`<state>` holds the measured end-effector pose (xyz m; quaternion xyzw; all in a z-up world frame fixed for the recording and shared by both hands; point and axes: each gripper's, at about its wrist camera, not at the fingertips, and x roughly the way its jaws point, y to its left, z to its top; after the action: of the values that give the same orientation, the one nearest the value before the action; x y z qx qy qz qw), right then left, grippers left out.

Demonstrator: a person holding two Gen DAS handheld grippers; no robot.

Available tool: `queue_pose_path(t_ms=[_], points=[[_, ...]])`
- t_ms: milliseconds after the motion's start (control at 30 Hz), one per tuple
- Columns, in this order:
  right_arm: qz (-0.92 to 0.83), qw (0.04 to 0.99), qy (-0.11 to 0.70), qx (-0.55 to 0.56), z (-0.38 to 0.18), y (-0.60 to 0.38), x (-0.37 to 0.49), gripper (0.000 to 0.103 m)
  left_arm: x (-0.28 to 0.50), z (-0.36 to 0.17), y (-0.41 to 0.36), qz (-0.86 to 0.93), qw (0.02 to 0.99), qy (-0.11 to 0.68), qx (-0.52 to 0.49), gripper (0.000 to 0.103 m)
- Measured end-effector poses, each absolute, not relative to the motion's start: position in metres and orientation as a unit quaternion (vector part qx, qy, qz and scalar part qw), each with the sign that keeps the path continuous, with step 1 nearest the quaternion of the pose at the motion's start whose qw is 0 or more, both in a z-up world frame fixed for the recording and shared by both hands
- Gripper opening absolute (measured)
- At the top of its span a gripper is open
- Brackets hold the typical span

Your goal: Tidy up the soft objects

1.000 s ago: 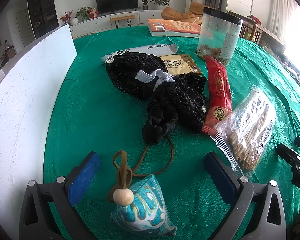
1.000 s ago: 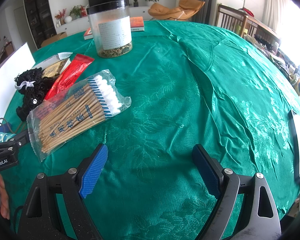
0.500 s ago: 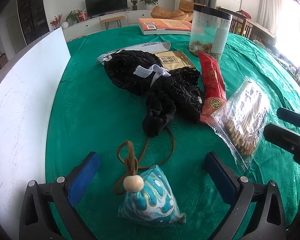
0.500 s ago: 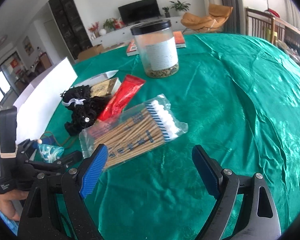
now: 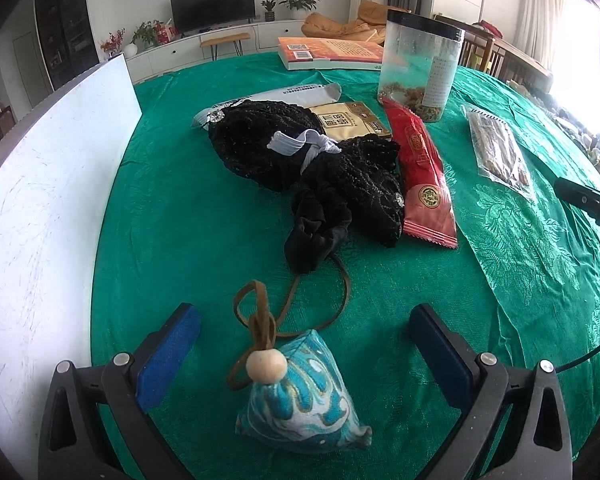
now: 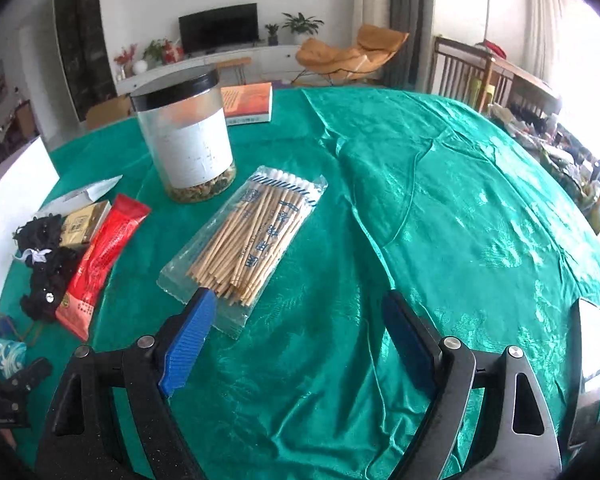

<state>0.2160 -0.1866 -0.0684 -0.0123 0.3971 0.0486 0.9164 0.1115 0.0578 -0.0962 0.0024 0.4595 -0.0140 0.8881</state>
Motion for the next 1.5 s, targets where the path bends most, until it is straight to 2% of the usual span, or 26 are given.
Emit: queue_pose_path(t_ms=[167,400,1500], points=[[0.065,0.9,0.43,0.008,-0.091,-0.177,0.191,0.087,0.111,-0.096,0.058,-0.014,0.888,0.459,0.003,0.103],[0.074,0.894,0.44,-0.036,-0.095,-0.165,0.182,0.087,0.111,-0.096,0.058,-0.014,0.888,0.459,0.003,0.103],[0.074,0.894,0.441,-0.029,-0.096,-0.165,0.173,0.089,0.112,-0.096,0.058,-0.014,0.888,0.459,0.002,0.103]])
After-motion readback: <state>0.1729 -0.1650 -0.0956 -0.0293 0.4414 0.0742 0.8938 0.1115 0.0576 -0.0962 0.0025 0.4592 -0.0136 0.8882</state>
